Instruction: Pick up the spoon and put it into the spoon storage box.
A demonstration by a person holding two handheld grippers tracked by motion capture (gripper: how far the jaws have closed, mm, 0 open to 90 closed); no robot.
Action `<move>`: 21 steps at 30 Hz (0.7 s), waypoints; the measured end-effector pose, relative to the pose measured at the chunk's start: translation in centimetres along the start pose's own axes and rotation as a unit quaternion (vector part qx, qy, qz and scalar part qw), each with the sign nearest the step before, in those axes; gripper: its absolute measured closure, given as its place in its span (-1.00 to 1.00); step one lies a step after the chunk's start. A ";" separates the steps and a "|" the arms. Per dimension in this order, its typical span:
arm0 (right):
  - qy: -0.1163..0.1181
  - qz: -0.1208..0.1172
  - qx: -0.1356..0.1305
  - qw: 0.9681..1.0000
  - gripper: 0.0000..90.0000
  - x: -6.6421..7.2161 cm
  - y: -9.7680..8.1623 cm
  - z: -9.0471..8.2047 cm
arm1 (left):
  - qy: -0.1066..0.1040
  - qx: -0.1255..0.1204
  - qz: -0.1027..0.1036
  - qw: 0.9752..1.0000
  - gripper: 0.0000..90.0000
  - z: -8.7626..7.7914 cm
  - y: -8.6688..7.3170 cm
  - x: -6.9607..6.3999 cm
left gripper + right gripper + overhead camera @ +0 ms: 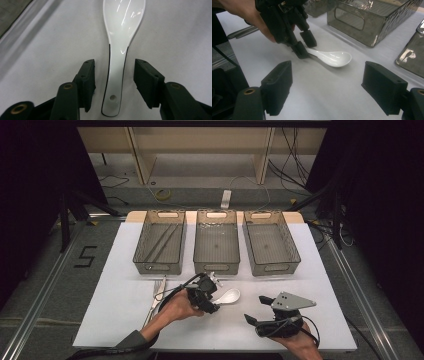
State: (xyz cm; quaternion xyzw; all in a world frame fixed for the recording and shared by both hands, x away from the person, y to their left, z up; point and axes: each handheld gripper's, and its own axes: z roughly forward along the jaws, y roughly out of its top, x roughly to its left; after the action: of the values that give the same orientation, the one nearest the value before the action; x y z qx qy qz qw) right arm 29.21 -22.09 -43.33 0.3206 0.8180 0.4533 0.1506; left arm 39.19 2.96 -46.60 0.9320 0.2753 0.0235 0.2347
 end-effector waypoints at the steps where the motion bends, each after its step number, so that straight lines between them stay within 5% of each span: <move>1: 0.000 0.000 0.000 1.000 -0.45 0.0 0.0 0.0 | 0.000 0.000 0.000 1.000 0.18 0.0 0.0 0.0; 12: -0.001 -0.001 0.004 1.000 -0.45 0.0 0.0 0.1 | 0.022 0.004 0.017 1.000 0.50 0.1 -0.1 -0.3; 21: -0.002 0.000 0.003 1.000 -0.45 0.0 0.0 0.0 | 0.015 -0.001 0.022 1.000 0.68 0.0 -0.2 0.0</move>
State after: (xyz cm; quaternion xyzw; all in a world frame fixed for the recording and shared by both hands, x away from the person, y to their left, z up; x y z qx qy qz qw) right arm 29.19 -22.05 -43.33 0.3217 0.8189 0.4505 0.1514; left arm 39.09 3.12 -46.73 0.9371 0.2586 0.0427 0.2306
